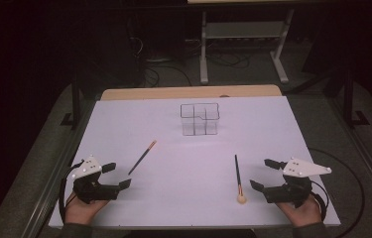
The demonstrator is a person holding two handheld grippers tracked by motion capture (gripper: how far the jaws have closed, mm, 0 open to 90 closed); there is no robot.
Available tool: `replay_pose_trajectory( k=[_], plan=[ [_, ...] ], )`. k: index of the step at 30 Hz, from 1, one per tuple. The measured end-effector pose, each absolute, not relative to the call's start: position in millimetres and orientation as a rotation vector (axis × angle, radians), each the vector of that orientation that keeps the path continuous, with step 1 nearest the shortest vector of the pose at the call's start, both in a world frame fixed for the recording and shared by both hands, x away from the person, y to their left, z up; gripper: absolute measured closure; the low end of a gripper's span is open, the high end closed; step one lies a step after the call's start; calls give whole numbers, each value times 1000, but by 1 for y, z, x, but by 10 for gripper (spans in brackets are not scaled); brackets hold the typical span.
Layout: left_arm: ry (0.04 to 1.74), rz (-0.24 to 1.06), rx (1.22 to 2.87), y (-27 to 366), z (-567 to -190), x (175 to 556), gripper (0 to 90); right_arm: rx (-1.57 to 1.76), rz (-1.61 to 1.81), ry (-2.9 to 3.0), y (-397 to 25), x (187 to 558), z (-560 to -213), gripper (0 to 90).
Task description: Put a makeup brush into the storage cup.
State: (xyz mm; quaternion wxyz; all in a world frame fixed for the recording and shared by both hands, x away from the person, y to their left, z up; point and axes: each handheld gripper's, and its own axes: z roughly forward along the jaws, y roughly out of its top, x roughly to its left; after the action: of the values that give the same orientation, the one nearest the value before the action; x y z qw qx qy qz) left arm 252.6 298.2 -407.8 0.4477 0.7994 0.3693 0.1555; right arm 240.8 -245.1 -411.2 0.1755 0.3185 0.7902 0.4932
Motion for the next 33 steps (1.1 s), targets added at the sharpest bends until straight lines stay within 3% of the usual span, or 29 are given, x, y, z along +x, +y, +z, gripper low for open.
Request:
replay_pose_trajectory(
  k=[33],
  plan=[
    [924, 408, 1995, 302, -405, 268, 172, 943, 1384, 2247, -247, 251, -415, 138]
  ],
)
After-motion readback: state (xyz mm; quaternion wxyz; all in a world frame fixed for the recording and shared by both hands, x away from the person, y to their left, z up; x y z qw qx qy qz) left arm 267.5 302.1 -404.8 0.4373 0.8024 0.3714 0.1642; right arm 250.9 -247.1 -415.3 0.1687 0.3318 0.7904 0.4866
